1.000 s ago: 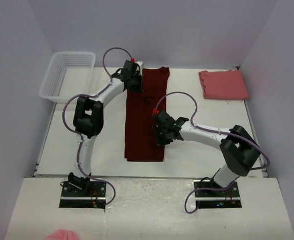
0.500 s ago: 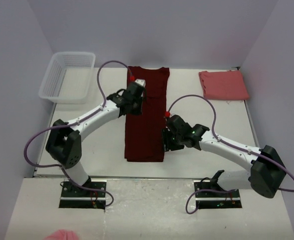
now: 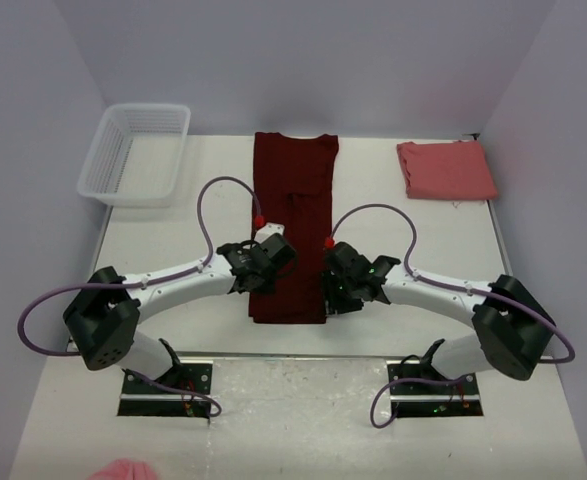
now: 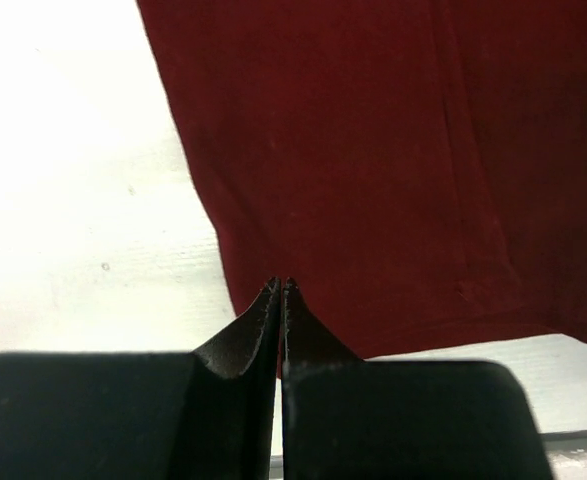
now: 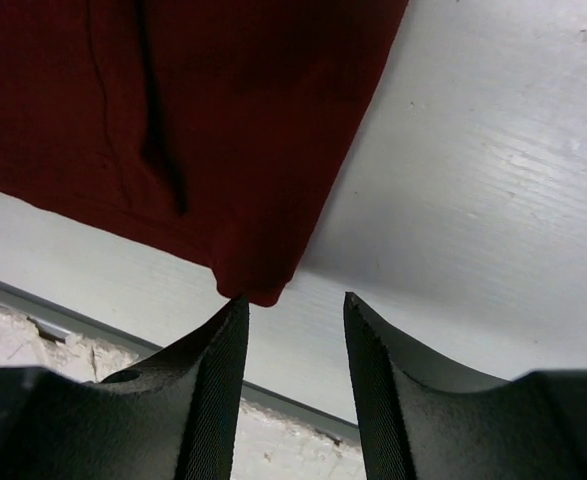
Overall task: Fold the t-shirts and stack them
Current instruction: Grab the bottom of the folded rectangular tshirt with both arms
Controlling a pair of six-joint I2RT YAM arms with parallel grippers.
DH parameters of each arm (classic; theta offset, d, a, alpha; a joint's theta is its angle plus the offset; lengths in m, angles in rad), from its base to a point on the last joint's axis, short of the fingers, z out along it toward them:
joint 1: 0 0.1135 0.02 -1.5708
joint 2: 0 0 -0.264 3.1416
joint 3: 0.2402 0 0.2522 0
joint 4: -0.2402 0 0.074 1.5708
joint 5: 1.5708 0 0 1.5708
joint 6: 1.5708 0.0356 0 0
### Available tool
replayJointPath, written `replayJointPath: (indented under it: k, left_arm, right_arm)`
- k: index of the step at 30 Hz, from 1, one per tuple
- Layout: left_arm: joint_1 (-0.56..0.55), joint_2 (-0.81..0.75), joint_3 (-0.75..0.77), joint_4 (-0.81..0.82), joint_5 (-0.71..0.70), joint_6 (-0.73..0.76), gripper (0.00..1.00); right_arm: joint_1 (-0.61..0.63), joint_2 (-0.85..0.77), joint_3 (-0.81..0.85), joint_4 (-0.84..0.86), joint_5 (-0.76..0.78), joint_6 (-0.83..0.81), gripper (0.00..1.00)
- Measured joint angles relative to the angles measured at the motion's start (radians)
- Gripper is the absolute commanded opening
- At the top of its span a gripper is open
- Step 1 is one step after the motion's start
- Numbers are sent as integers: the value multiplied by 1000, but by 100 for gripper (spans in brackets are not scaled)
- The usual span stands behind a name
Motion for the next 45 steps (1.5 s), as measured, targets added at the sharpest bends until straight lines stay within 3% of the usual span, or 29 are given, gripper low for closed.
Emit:
replayJointPath:
  k: [8, 32, 45]
  left_arm:
    - [-45, 26, -4, 0, -20, -38, 0]
    - [-46, -5, -39, 2, -25, -39, 0]
    - [-46, -33, -64, 1, -25, -39, 0]
  right_arm:
    - [27, 77, 6, 19, -14, 17, 43]
    - [58, 159, 122, -32, 31, 35, 41]
    - [58, 185, 130, -34, 47, 55, 12]
